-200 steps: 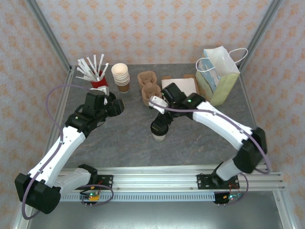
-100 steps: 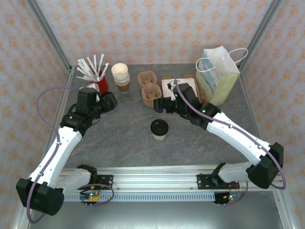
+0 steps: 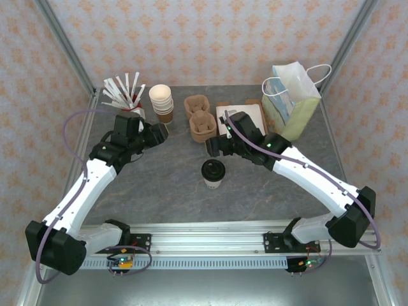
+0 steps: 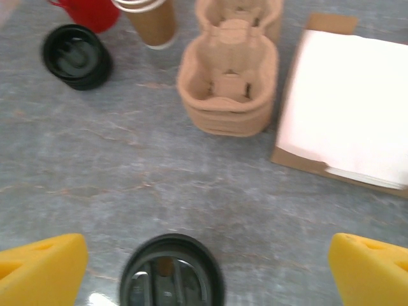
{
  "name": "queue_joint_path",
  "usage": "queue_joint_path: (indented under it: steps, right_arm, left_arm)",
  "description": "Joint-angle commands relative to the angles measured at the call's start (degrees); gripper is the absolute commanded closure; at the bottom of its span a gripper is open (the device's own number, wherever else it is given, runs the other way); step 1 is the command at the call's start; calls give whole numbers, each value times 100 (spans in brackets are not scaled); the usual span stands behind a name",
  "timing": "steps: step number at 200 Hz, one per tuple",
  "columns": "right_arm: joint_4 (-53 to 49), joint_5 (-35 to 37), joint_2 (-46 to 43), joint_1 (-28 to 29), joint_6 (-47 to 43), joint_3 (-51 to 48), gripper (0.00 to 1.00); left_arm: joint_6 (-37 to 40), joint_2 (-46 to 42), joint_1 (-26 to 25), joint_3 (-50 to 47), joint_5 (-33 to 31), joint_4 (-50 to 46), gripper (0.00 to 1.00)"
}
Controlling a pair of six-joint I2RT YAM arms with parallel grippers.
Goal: Pack the takeout coffee
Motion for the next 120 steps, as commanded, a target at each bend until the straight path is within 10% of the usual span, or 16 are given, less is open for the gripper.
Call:
queue_joint_path:
  steps: [1, 120]
  right_arm:
    - [-458, 943, -90, -30, -74, 22, 3]
    - [-790, 2162, 189, -1528, -1451, 1407, 5]
  left_arm:
    - [124, 118, -24, 184, 228, 77, 27]
    - [486, 801, -608, 614, 255, 408, 27]
